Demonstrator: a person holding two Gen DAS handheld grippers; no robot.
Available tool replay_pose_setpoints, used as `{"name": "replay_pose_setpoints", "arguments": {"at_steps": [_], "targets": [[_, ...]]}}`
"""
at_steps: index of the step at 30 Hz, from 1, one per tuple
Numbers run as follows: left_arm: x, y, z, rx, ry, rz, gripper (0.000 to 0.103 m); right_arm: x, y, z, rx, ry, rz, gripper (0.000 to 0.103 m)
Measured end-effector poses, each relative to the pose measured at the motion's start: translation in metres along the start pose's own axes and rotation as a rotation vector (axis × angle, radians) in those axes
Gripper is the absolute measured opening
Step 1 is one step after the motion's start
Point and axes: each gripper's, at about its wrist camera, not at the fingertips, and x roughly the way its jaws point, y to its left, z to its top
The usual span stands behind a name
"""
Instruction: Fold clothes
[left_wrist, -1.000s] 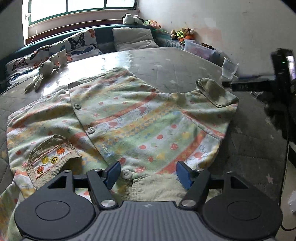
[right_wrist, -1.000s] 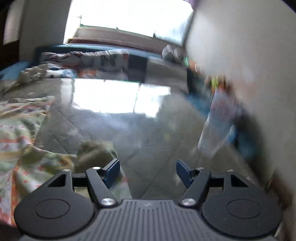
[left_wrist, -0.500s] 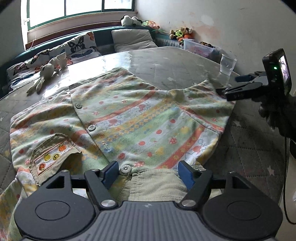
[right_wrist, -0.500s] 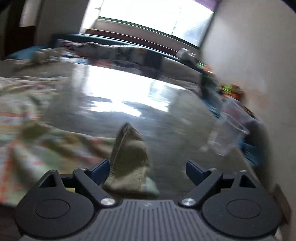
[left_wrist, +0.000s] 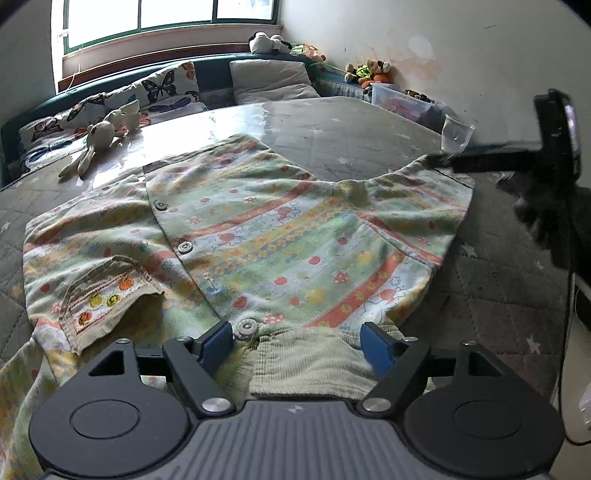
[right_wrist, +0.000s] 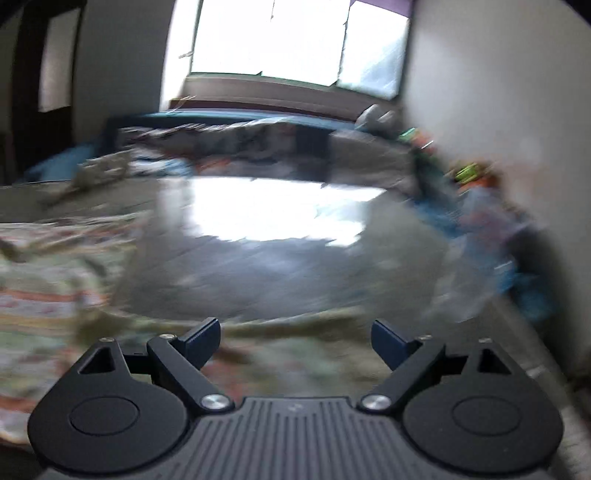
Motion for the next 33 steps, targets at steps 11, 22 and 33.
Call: {"name": "replay_pose_setpoints", "arguments": {"at_steps": [11,22,33], "targets": [[-0.055,0.055,-0.028,-0.233,-0.088,0.116,0.086,0.029,0.009,-0.012,0.069,0.057,0.048,0.103],[-0.100,0.156,-0.080,-0.506,-0.142,0.292,0.086,0.033,0.009,-0.009,0.078,0.064,0.051,0.103],[-0.128,0.199,-0.113,-0.566,-0.144,0.592,0.086,0.034,0.010,-0.009,0.082,0.063,0.047,0.103]]}}
